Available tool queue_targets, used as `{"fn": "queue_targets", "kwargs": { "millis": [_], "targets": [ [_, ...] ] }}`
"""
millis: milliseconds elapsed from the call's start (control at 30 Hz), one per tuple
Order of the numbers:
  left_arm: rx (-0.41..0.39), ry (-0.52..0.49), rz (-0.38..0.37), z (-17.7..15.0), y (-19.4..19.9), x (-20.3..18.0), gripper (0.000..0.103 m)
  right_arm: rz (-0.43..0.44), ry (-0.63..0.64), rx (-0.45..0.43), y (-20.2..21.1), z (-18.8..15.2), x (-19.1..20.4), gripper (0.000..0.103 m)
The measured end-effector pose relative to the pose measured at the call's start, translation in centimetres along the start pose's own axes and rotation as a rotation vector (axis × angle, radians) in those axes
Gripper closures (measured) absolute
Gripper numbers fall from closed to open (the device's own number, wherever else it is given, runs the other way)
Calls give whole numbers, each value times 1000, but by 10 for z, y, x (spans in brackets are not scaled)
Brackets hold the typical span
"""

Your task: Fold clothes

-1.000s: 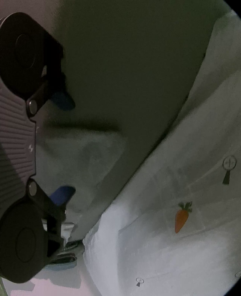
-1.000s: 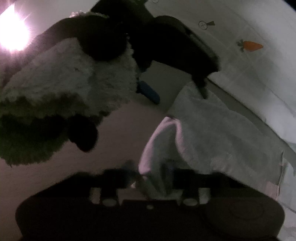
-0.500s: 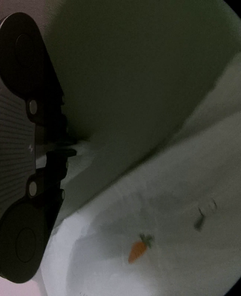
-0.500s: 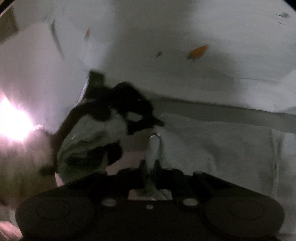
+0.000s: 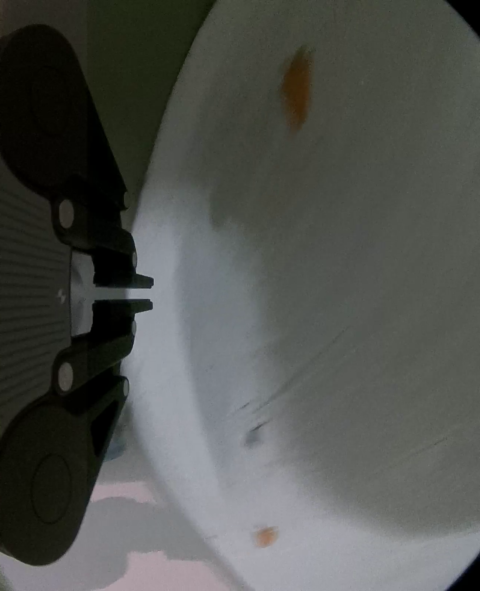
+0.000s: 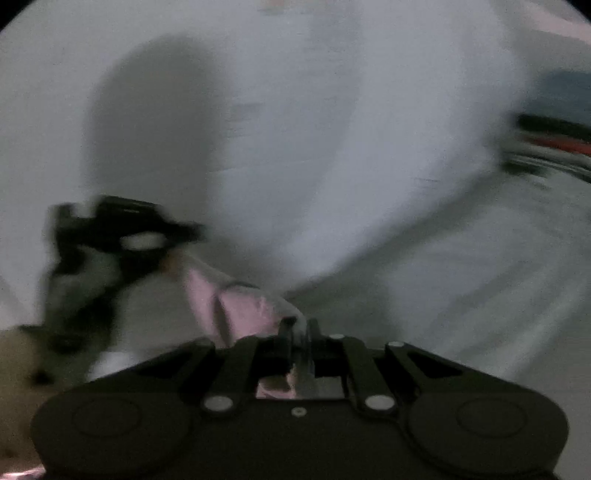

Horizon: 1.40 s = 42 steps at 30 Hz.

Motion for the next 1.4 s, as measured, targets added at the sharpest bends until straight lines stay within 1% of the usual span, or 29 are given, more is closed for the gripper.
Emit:
{"fn": "queue_targets", "kwargs": {
  "millis": [33, 67, 100, 167, 200, 233, 267, 300, 333, 367, 433, 567, 667, 733, 767, 800, 833, 867, 900, 1000, 1033, 1067, 1100, 1133, 1167, 1200, 1233, 1333, 1400],
  "targets": [
    [25, -37, 3, -11, -6, -6, 97, -49, -42, 14, -2, -3, -22, 95],
    [50, -73, 7, -22, -12, -13, 95, -97, -79, 41, -5, -9, -41, 95],
    [73, -101, 25, -34, -14, -13, 94, -149, -110, 71, -9, -15, -58, 95],
    [117, -145, 83, -59, -12, -5, 92, -218, -132, 96, -8, -24, -76, 92],
    [139, -166, 112, -72, -11, -1, 89, -239, -131, 96, -5, -27, -80, 91],
    [161, -188, 142, -84, -11, 3, 87, -250, -120, 87, -1, -27, -80, 84],
    [183, -209, 171, -97, -10, 8, 85, -259, -106, 75, 3, -25, -78, 70],
    [205, -231, 200, -109, -9, 12, 82, -266, -89, 63, 6, -24, -75, 63],
    [224, -246, 231, -121, -7, 17, 81, -270, -70, 52, 8, -22, -72, 56],
    [241, -255, 258, -131, -4, 24, 78, -273, -51, 41, 10, -21, -69, 56],
    [279, -265, 284, -149, 0, 33, 77, -265, -12, 41, 5, -12, -69, 56],
    [326, -270, 288, -173, 2, 39, 72, -199, 40, 76, -30, 18, -80, 55],
    [342, -266, 285, -188, 0, 37, 72, -131, 44, 118, -67, 34, -85, 52],
    [329, -288, 290, -195, 0, 33, 74, -107, 35, 161, -93, 40, -89, 52],
    [323, -301, 292, -196, 0, 31, 75, -96, 37, 188, -106, 43, -91, 59],
    [317, -315, 294, -198, -1, 29, 78, -83, 47, 222, -118, 45, -91, 68],
    [316, -326, 290, -199, 2, 28, 82, -74, 59, 245, -127, 47, -90, 86],
    [317, -336, 281, -201, 6, 28, 87, -68, 73, 256, -133, 51, -88, 93],
    [318, -340, 279, -202, 9, 27, 89, -58, 86, 248, -135, 55, -84, 93],
    [335, -365, 291, -210, 15, 23, 89, -16, 112, 168, -130, 72, -73, 95],
    [338, -382, 299, -215, 16, 21, 89, -15, 108, 156, -131, 75, -73, 95],
    [340, -400, 307, -220, 17, 19, 89, -18, 103, 156, -134, 76, -75, 95],
    [340, -409, 313, -222, 18, 18, 89, -39, 108, 180, -141, 74, -78, 94],
    [338, -414, 317, -223, 18, 17, 89, -78, 123, 230, -151, 69, -81, 90],
    [337, -418, 322, -225, 19, 16, 89, -107, 146, 256, -155, 64, -82, 89],
    [338, -419, 327, -225, 20, 16, 87, -125, 178, 259, -153, 60, -81, 80],
    [342, -415, 330, -225, 20, 16, 87, -151, 196, 263, -149, 58, -78, 65],
    [351, -393, 335, -224, 23, 19, 80, -217, 214, 248, -125, 51, -68, 49],
    [358, -353, 330, -225, 25, 23, 73, -247, 211, 235, -104, 44, -63, 47]
  ]
}}
Point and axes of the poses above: each gripper's, at about its wrist camera, not at the fingertips, and y roughly against the way its jaws point, x to its left, z to its top, the point moved 1 cm from there along -y, roughly the way its jaws point, and after that the axes turned 5 degrees about z, right-handed, at the moved point
